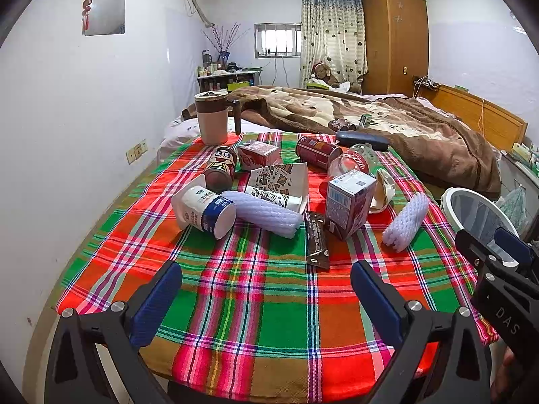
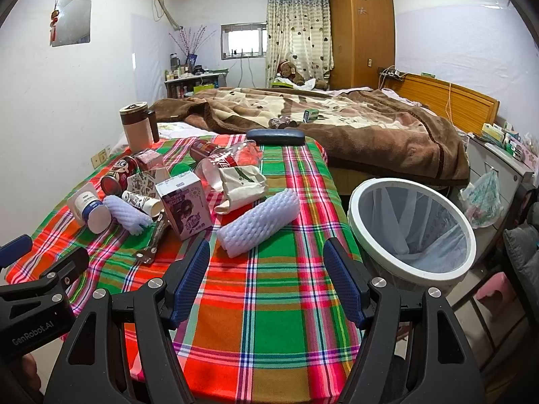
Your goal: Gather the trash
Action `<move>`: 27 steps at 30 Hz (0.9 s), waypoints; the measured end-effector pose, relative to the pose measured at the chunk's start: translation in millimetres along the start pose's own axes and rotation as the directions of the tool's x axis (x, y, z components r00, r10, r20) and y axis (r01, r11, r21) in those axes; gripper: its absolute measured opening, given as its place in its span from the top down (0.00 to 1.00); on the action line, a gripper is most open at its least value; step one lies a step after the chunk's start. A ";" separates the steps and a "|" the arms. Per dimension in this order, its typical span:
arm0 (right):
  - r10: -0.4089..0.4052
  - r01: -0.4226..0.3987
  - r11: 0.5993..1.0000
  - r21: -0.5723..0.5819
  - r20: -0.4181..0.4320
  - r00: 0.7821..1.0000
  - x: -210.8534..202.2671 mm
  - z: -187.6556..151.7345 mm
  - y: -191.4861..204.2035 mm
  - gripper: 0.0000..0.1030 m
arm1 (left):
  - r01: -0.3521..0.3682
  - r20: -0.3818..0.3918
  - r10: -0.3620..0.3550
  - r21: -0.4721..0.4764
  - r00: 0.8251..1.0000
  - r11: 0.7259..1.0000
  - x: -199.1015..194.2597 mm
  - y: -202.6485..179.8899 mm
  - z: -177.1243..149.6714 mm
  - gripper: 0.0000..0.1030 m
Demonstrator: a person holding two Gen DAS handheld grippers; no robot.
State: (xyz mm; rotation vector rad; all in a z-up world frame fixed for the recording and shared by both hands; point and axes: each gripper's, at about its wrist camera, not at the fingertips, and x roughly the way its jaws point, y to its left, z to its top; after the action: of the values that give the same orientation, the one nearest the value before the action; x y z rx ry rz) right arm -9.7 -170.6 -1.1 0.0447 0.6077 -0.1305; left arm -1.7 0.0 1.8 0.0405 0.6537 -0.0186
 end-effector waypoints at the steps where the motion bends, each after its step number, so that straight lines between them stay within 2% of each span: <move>1: 0.000 0.000 1.000 0.000 -0.001 1.000 0.0 0.2 -0.2 0.31 | 0.001 0.001 -0.001 -0.001 1.000 1.000 -0.5 0.4 0.0 0.01; 27: -0.001 0.001 1.000 -0.001 0.000 1.000 -1.4 0.7 0.6 0.31 | 0.004 -0.001 -0.004 -0.001 1.000 1.000 -1.4 3.2 1.2 0.01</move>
State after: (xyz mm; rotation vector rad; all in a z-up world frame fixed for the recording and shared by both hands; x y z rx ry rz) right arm -10.3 -169.9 0.2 0.0428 0.6074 -0.1314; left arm -2.0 3.1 3.7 0.0381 0.6548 -0.0223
